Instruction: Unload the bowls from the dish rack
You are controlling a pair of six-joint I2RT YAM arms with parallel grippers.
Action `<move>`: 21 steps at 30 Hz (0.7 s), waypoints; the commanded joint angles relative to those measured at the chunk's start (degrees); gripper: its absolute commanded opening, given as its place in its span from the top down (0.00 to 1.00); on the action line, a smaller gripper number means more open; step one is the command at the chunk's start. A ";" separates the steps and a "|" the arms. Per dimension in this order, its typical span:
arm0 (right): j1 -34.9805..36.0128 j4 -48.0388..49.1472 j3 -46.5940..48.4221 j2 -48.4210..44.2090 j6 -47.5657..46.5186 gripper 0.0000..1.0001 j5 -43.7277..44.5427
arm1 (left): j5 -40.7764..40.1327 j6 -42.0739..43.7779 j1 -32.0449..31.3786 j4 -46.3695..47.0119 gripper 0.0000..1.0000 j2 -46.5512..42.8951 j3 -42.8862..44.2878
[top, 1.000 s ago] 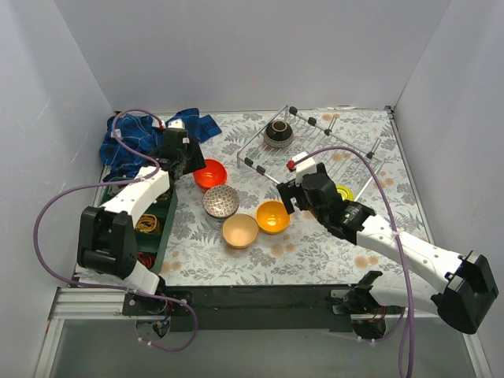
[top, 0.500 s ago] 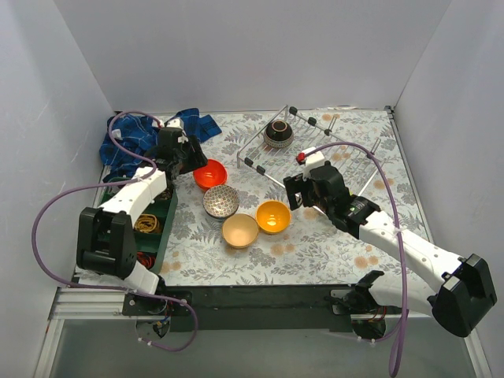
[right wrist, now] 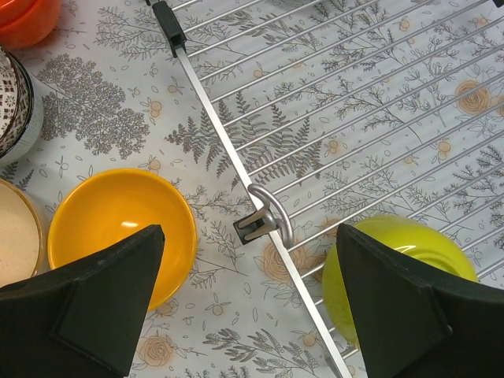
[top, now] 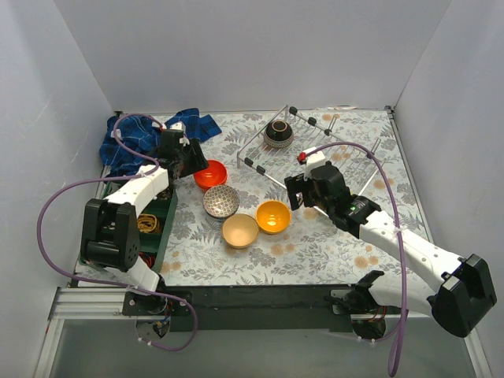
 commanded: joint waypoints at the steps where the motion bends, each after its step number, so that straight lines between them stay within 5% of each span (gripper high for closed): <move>1: -0.43 1.01 3.22 0.76 -0.19 0.02 -0.07 | 0.84 0.30 0.41 -0.50 0.46 -2.96 0.87; 5: -1.49 1.10 5.06 2.95 -0.81 0.01 0.02 | 2.07 0.30 0.41 -3.14 0.43 -6.21 2.89; 13: -8.34 0.84 15.15 11.57 -0.82 0.01 -3.15 | 3.30 0.48 0.41 -11.39 0.21 -15.88 2.63; 21: -16.59 0.84 25.36 24.40 9.62 0.02 -9.21 | 3.48 -0.40 0.41 -18.60 0.06 -26.87 0.26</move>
